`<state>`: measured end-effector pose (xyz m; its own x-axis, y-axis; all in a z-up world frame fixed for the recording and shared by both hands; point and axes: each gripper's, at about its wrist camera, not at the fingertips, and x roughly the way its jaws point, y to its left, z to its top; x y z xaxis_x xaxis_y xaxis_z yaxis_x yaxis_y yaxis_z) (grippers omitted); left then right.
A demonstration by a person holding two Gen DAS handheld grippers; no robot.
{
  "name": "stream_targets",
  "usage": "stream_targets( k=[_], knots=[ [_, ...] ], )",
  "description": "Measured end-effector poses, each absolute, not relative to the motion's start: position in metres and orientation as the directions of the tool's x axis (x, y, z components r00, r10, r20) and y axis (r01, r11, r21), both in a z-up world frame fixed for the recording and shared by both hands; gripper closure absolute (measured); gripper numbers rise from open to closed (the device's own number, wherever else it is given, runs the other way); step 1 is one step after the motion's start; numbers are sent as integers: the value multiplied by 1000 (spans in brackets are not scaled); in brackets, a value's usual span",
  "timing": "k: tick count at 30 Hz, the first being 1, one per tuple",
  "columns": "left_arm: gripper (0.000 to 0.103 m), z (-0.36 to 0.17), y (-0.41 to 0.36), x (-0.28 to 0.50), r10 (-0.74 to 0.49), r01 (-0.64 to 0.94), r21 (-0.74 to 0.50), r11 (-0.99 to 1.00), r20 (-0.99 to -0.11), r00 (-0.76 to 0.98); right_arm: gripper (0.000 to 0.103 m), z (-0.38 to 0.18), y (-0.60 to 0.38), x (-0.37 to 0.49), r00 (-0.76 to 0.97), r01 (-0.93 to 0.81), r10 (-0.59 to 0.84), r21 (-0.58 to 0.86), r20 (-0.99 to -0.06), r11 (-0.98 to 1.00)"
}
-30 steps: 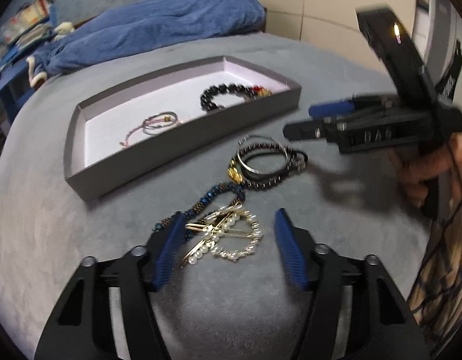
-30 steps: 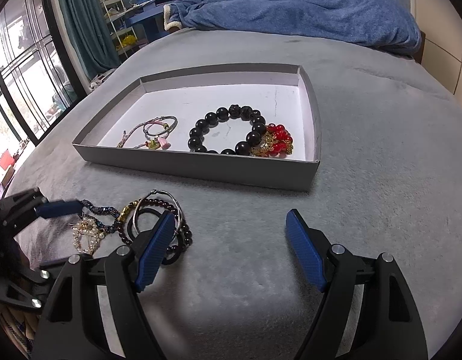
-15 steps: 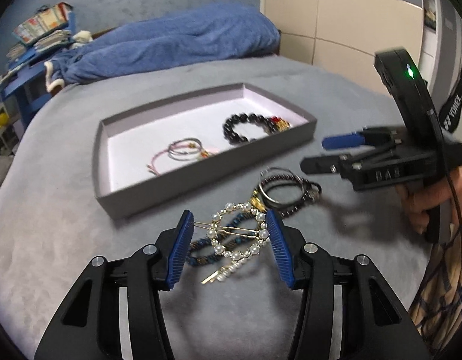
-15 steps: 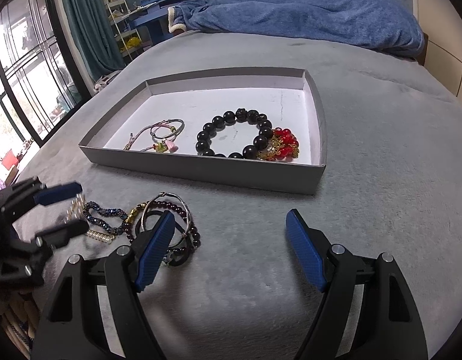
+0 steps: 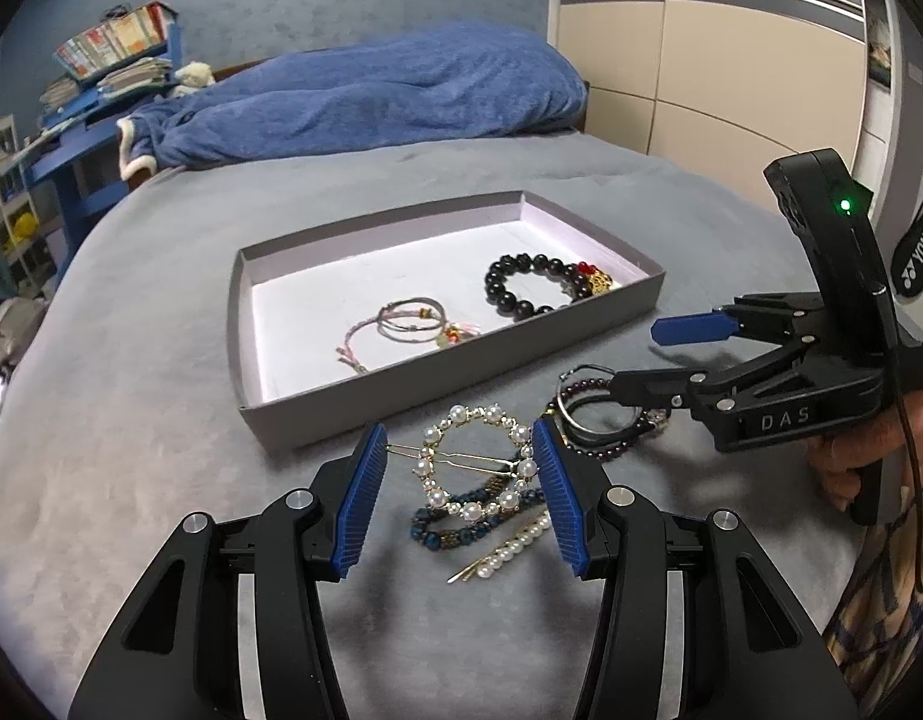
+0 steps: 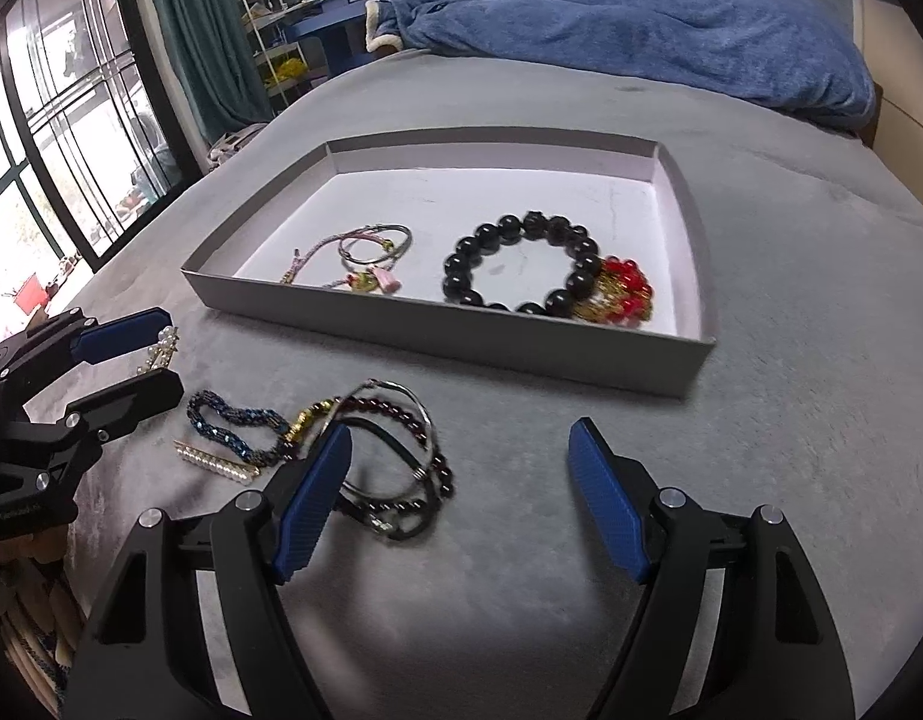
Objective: Organize jewelry
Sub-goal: 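Grasp the pearl ring hair clip with the left tool while the right tool grasps the silver hoop bangle, then carry both pieces into the tray and open both tools to release them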
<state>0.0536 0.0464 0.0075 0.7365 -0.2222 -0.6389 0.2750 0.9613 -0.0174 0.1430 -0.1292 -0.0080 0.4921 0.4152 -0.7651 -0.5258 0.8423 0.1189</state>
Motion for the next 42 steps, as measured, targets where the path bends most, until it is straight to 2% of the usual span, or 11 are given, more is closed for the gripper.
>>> stream_targets(
  k=[4,6,8,9,11,13,14,31,42],
  knots=[
    [51,9,48,53,-222,273,-19,962,-635,740,30,-9,-117,145,502,-540,397,81,-768,838],
    [51,9,48,53,-220,272,-17,962,-636,740,44,-13,-113,147,508,-532,370,54,-778,845],
    [51,9,49,53,-220,271,-17,963,-635,741,63,-16,-114,149,508,-521,359,52,-783,852],
    [51,9,50,53,-219,269,-18,963,-634,742,67,-17,-114,151,501,-524,364,59,-785,850],
    [51,10,51,53,-220,265,-23,964,-632,743,86,-17,-114,150,496,-534,375,66,-783,843],
    [51,11,52,54,-221,261,-30,965,-630,745,97,-14,-116,149,499,-538,386,72,-776,840],
    [51,11,53,54,-221,259,-32,965,-629,745,99,-12,-118,149,504,-534,391,78,-770,842],
    [51,22,56,69,-209,225,-52,973,-615,760,99,29,-132,147,569,-517,485,171,-664,839],
    [51,31,54,94,-167,225,19,974,-612,773,99,43,-137,171,604,-481,480,189,-637,856]
  ],
)
